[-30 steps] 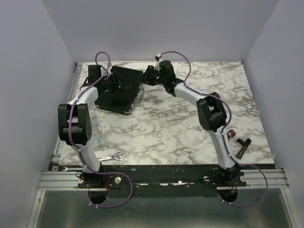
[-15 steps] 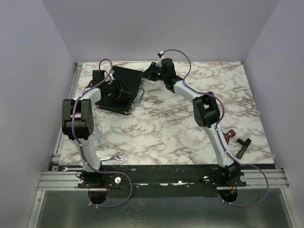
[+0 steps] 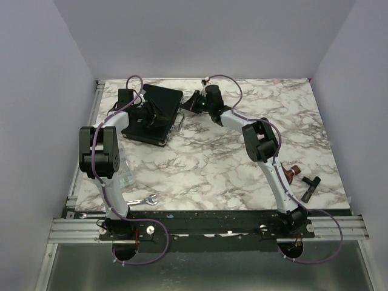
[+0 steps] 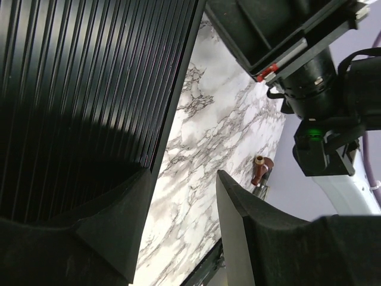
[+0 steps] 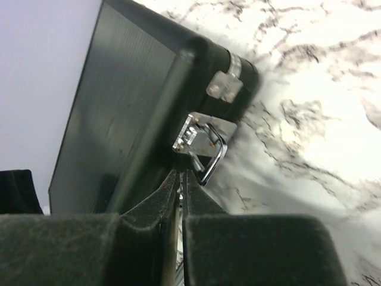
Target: Pack up texas hold em set
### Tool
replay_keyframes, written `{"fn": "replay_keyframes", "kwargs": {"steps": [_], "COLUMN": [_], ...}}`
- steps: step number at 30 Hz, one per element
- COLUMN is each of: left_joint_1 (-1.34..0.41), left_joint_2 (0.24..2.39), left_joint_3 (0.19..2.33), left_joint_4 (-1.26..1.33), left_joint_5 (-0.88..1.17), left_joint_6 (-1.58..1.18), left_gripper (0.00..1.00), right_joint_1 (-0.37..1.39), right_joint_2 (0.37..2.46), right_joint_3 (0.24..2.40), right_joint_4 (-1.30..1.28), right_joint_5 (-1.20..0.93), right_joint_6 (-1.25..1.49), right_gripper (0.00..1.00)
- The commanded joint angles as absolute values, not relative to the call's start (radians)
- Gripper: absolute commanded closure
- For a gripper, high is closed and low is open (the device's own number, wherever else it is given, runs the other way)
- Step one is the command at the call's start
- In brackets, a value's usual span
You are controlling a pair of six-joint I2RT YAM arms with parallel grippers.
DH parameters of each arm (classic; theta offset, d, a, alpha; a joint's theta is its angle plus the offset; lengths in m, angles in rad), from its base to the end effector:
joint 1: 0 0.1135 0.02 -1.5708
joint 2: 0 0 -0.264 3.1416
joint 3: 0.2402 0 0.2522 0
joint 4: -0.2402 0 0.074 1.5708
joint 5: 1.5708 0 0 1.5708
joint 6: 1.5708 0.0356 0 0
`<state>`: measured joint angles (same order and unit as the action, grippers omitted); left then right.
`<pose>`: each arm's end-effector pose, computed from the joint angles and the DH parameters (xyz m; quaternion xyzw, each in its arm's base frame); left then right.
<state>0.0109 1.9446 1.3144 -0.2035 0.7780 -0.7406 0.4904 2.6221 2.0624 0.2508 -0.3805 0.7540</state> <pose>0.4167 -0.0204 0.1898 -0.1896 0.8531 -0.4495 0.1852 0.5148 0.2898 0.1328 -0.0064 0.8007 0.4617 0.3817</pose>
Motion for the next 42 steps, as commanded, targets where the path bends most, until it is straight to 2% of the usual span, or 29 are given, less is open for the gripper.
{"fn": "replay_keyframes", "kwargs": {"steps": [1, 6, 11, 17, 20, 23, 25, 28, 32, 38, 42], "left_joint_1": [0.014, 0.014, 0.014, 0.014, 0.014, 0.014, 0.014, 0.013, 0.013, 0.013, 0.013], "left_joint_2": [1.962, 1.96, 1.96, 1.959, 1.957, 1.957, 1.956, 1.955, 1.956, 1.957, 1.959], "left_joint_3": [1.311, 1.313, 1.315, 1.316, 1.318, 1.319, 1.32, 1.321, 1.321, 1.322, 1.324], "left_joint_4": [-0.266, -0.267, -0.269, -0.27, -0.271, -0.272, -0.272, -0.273, -0.272, -0.27, -0.27], "left_joint_5": [0.696, 0.696, 0.695, 0.695, 0.698, 0.698, 0.698, 0.701, 0.701, 0.706, 0.708], "left_joint_6": [-0.706, -0.703, -0.701, -0.701, -0.699, -0.698, -0.698, -0.698, -0.697, -0.698, -0.698], "left_gripper": [0.51, 0.51, 0.51, 0.51, 0.51, 0.51, 0.51, 0.51, 0.51, 0.51, 0.51], "right_joint_1": [0.463, 0.418, 0.41, 0.41, 0.409, 0.409, 0.41, 0.408, 0.408, 0.409, 0.409], "right_joint_2": [2.669, 2.684, 2.699, 2.589, 2.553, 2.557, 2.577, 2.624, 2.7, 2.805, 2.804], "right_joint_3": [1.984, 1.898, 1.917, 1.845, 1.849, 1.886, 1.915, 1.97, 2.068, 2.228, 2.196], "right_joint_4": [0.327, 0.468, 0.477, 0.577, 0.592, 0.571, 0.553, 0.543, 0.515, 0.391, 0.378], "right_joint_5": [-0.375, -0.456, -0.536, -0.576, -0.58, -0.574, -0.563, -0.565, -0.562, -0.557, -0.557], "right_joint_6": [0.829, 0.966, 0.997, 0.996, 1.01, 1.021, 1.024, 1.039, 1.061, 1.036, 1.014], "right_gripper": [0.93, 0.95, 0.94, 0.87, 0.77, 0.57, 0.47, 0.41, 0.38, 0.39, 0.4]}}
